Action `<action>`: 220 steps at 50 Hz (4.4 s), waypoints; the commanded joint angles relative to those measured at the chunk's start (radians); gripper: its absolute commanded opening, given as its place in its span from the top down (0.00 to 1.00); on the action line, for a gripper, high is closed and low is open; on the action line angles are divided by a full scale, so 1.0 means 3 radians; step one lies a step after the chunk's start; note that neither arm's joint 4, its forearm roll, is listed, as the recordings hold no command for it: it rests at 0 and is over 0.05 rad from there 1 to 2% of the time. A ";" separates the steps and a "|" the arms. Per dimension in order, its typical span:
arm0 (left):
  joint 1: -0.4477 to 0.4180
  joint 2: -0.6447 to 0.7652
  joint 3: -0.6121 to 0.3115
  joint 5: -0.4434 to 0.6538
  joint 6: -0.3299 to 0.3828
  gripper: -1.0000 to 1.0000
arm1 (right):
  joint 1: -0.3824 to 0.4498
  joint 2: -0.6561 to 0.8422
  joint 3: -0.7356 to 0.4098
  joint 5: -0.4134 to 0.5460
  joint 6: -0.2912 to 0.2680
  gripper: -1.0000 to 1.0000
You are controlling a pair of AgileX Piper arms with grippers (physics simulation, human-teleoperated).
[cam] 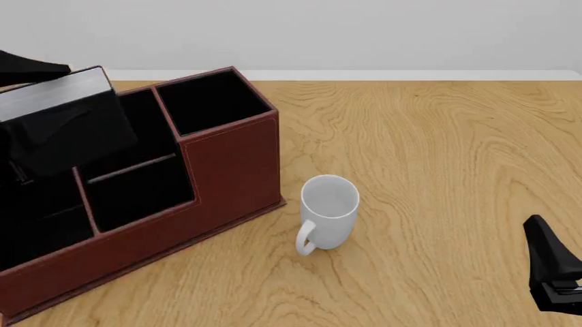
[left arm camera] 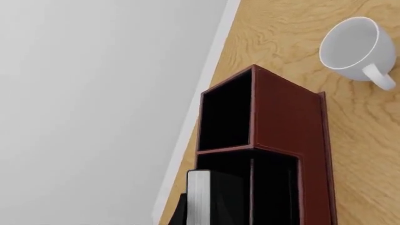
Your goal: Pick up the book and place it in the front compartment of the caddy.
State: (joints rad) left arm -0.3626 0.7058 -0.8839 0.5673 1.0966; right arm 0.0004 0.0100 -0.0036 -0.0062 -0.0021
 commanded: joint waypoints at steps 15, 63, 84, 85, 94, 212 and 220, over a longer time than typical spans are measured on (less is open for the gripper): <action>0.0025 0.0314 -0.0061 -0.0335 0.0061 1.00 | 0.0000 0.0001 0.0000 0.0000 0.0000 0.00; 0.0084 0.0543 0.0132 -0.0661 0.0012 1.00 | 0.0000 -0.0001 0.0000 0.0000 0.0000 0.00; 0.0203 0.0542 0.0161 -0.0709 0.0054 1.00 | 0.0001 0.0000 0.0000 0.0000 0.0000 0.00; 0.0205 0.0537 0.0174 -0.0716 0.0063 1.00 | 0.0000 -0.0001 0.0000 0.0000 0.0000 0.00; 0.0240 0.0576 0.0189 -0.0775 0.0074 1.00 | 0.0000 -0.0001 0.0000 0.0000 0.0000 0.00; 0.0538 0.1428 0.0403 -0.1609 0.0155 1.00 | 0.0000 0.0000 0.0000 0.0000 0.0001 0.00; 0.0539 0.1441 0.0438 -0.1641 0.0130 1.00 | 0.0000 -0.0001 0.0000 0.0000 0.0000 0.00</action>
State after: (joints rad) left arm -0.2041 1.1341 -0.7554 0.0986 1.1241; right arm 0.0004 0.0100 -0.0036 -0.0062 -0.0021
